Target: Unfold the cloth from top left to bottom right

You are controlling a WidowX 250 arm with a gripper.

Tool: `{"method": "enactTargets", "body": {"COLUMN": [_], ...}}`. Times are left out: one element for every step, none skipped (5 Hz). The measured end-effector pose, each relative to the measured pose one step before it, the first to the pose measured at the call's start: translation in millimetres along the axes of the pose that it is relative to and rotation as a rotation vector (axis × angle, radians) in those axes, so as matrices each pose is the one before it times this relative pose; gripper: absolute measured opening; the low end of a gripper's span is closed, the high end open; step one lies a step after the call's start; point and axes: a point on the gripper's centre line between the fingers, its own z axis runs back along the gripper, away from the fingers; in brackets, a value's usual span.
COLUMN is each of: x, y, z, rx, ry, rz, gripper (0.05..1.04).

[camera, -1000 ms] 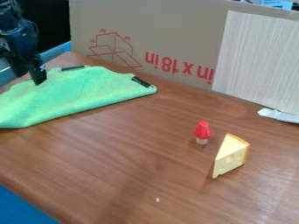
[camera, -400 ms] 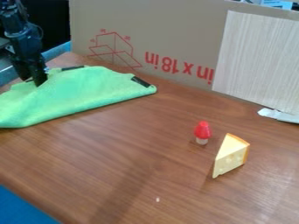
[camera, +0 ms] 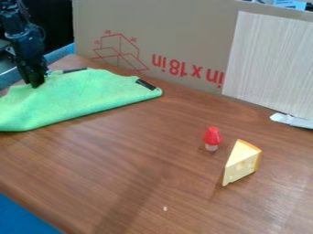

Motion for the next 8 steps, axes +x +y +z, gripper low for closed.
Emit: {"method": "enactTargets", "body": {"x": [1.59,1.59,2.6,0.88,-2.27,-12.23,-19.04,-17.78], "y": [-0.4,-4.31,-11.06,-16.21,-21.45,-32.13,-36.27,-32.93], "z": [1.6,0.78,21.33,40.45,27.52,6.29,-10.07,-1.9], "rx": [0.0052,-0.0301,-0.0379,0.0243,0.0129,0.0526,0.037,0.0117], "ry": [0.0007,-0.0127,-0.0397,-0.0884,-0.0639,-0.018,0.0241,0.0142], "rz": [-0.0077,-0.005,0.0011,-0.0053,-0.0405,-0.0998,-0.1283,-0.1017], "gripper": [0.068,0.054,0.053,0.053,0.053,0.053,0.053,0.053]}}
